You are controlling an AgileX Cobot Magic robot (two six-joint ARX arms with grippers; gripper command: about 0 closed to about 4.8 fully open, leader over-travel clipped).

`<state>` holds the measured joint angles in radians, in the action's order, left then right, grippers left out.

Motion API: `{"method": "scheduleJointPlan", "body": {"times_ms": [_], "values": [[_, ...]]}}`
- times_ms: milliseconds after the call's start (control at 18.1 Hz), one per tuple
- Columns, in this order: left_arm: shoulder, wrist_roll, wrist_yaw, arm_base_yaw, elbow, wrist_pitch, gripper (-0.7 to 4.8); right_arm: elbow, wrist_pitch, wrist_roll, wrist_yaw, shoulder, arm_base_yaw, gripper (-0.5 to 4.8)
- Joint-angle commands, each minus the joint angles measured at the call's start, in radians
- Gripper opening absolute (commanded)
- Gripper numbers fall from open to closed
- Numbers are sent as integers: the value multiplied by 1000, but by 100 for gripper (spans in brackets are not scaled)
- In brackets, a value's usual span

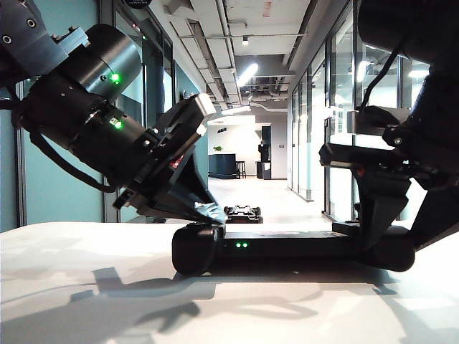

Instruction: Push the left joystick on the remote control sitting on the white table forward to make the robot dog walk in a straight line until it approaches the door.

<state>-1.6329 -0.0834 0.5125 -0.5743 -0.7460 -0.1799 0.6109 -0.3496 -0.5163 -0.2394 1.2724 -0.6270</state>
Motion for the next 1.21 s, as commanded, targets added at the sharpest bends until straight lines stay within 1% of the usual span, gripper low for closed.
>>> {"method": "scheduleJointPlan", "body": {"times_ms": [55, 276, 441, 607, 1048, 1213], "values": [[4, 2, 2, 40, -5, -2, -6, 4, 18, -3, -5, -4, 0, 166], [4, 4, 7, 46, -5, -8, -6, 4, 18, -3, -5, -4, 0, 166], [4, -3, -21, 47, -5, -23, -6, 4, 18, -3, -5, -4, 0, 166], [3, -3, -23, 47, -5, -47, -6, 4, 17, -4, -2, -4, 0, 166], [2, 2, -23, 47, -5, -48, -6, 4, 18, -4, -1, -4, -1, 166], [2, 2, -23, 47, -5, -70, -6, 4, 18, -4, 8, -4, -1, 166]]}}
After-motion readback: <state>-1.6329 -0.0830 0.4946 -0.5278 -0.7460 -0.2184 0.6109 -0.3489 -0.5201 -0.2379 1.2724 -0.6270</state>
